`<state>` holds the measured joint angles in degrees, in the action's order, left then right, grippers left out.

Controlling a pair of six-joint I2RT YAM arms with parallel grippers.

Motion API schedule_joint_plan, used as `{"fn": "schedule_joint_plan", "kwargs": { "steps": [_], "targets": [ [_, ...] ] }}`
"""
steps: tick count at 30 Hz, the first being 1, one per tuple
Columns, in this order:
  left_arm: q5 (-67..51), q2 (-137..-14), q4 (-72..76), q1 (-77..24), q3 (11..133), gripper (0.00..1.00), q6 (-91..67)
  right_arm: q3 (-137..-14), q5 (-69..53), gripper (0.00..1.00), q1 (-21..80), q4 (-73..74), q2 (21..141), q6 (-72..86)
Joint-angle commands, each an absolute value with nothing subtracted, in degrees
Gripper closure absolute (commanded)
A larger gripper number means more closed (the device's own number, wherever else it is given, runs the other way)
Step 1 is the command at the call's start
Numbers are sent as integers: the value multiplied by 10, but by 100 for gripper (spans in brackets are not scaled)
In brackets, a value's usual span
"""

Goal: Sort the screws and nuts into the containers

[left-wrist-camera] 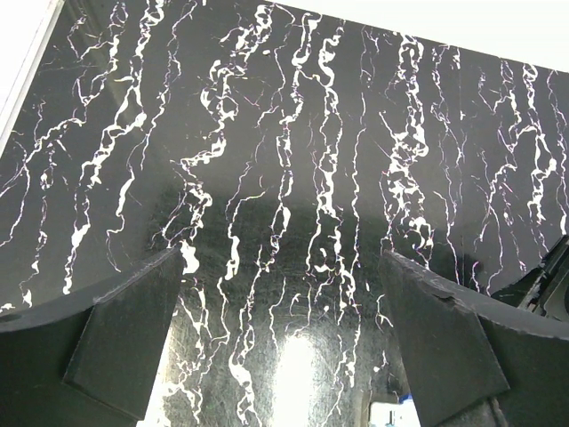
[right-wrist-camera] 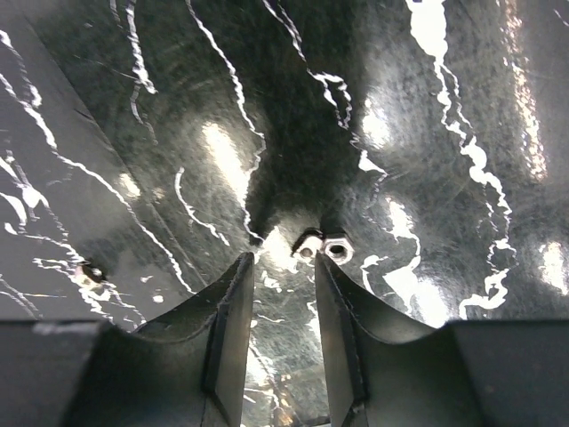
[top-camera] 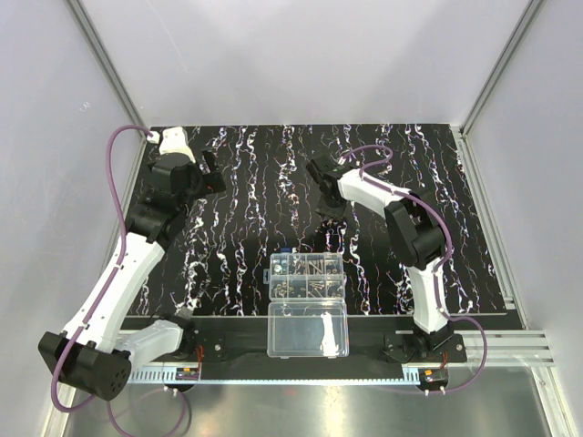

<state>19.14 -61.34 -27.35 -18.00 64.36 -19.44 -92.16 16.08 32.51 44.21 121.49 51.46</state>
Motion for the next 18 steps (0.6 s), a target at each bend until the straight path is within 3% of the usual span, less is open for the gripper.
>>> {"fn": "schedule_joint_plan", "kwargs": {
  "steps": [1,18],
  "targets": [
    [206,-611,-250,-181,650,1,-185,-950,187,60,321,446,1221,521],
    [214,-610,-251,-181,650,1,-182,-947,190,63,320,468,1240,520]
  ]
}}
